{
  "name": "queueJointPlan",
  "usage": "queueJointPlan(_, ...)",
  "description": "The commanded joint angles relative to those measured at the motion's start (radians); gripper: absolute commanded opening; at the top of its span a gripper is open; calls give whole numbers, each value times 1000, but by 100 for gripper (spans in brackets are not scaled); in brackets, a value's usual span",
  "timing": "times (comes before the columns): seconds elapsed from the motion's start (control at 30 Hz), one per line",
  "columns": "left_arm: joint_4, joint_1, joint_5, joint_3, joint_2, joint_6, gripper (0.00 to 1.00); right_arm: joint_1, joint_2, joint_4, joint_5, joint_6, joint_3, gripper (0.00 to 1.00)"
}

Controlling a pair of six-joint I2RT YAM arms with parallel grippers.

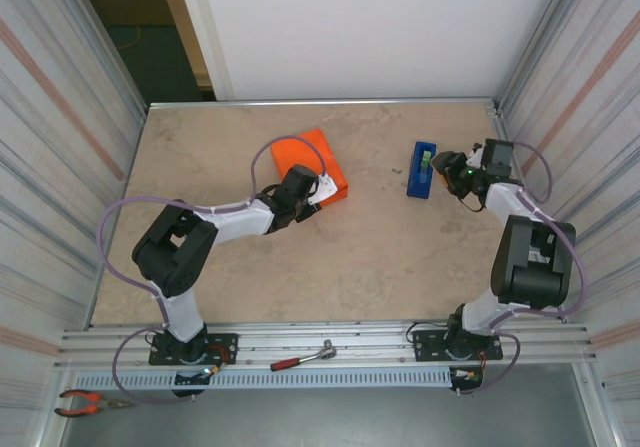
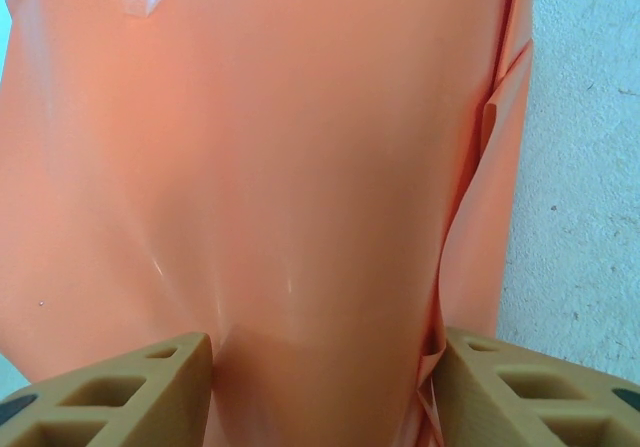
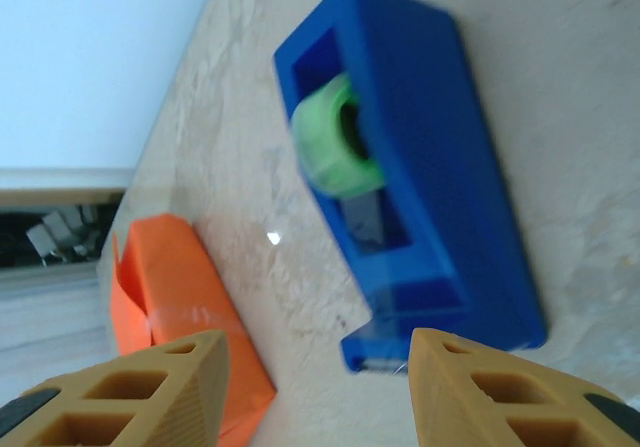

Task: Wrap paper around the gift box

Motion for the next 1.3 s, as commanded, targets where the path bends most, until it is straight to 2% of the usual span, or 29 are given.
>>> queueJointPlan(0.0, -85, 13, 11, 6, 7, -24, 58, -34, 76, 18, -106, -24, 30, 49)
queueJointPlan(0.17, -88, 14, 11, 8, 8, -23, 58, -43, 156, 72, -163, -15, 54, 44)
queueJointPlan(0.47, -92, 14, 12, 9, 12, -20, 58, -13, 219, 74, -178, -29, 92, 33)
queueJointPlan(0.83, -92, 14, 10, 9, 11, -20, 58, 8, 253, 66, -169, -36, 97, 32)
queueJointPlan(0.97, -92, 14, 10, 10, 13, -19, 58, 13, 264, 62, -177, -39, 105, 22)
queueJointPlan(1.17, -95, 13, 10, 12, 14, -21, 58, 15, 272, 61, -182, -41, 109, 13)
queueJointPlan(1.27, -96, 14, 11, 11, 14, -20, 58, 15, 270, 62, -185, -38, 106, 4)
